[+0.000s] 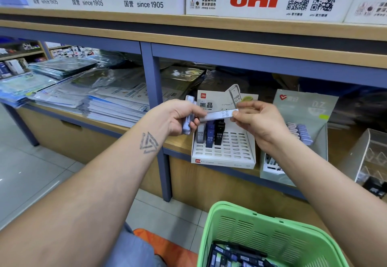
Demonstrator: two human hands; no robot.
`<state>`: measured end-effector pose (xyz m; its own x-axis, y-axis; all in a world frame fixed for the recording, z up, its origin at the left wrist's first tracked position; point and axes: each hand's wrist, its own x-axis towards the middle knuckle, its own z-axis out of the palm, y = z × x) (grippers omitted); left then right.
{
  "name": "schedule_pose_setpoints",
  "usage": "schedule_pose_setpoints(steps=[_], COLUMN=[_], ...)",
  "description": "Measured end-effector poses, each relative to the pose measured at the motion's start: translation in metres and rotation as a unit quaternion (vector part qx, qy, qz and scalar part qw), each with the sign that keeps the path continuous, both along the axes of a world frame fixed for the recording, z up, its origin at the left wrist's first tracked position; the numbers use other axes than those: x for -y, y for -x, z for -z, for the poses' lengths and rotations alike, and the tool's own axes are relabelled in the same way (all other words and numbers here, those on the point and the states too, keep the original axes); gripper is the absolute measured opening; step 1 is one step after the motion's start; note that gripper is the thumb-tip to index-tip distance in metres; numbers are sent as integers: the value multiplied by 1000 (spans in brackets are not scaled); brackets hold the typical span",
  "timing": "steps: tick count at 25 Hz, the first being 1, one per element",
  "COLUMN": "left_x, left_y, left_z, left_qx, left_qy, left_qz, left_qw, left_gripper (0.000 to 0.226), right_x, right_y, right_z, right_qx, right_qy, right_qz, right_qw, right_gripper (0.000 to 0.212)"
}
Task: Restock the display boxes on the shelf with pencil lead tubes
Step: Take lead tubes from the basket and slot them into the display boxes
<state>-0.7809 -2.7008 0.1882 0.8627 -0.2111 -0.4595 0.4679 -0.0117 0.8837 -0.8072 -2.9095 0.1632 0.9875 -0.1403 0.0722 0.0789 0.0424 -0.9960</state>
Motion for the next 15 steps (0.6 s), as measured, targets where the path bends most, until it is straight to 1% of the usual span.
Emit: schedule_pose_setpoints(steps=[1,2,4,6,10,12,15], left_x=[-3,-6,-13,-16,-21,-23,-26], left_y=[1,1,2,5,8,7,5], left_z=[-1,-1,-2,-4,-3,-2,-1], left_qx=[-6,-13,-11,-1,-4,-9,-7], left_qy=[-13,-25,-22,2,2,-13,-31], left_qz=[-16,-34,-67,-79,-55,-48,-43], left_qw=[1000,999,997,997,999,999,999], left_gripper=[8,11,10,8,17,18,19], right_x=[-2,-5,-16,-32,-58,-63,-67], right_y=[-2,-4,-3,-1,-6,-10,-13], right_z=[-1,-2,-3,-1,15,23,31], right_qx=[38,74,130,163,197,202,207], right_qy=[65,147,291,370,445,466,485], right_qz=[16,25,15,-5,-17,-25,-24], right_qw=[997,986,948,914,873,861,849], right_gripper=[21,19,18,19,17,12,12])
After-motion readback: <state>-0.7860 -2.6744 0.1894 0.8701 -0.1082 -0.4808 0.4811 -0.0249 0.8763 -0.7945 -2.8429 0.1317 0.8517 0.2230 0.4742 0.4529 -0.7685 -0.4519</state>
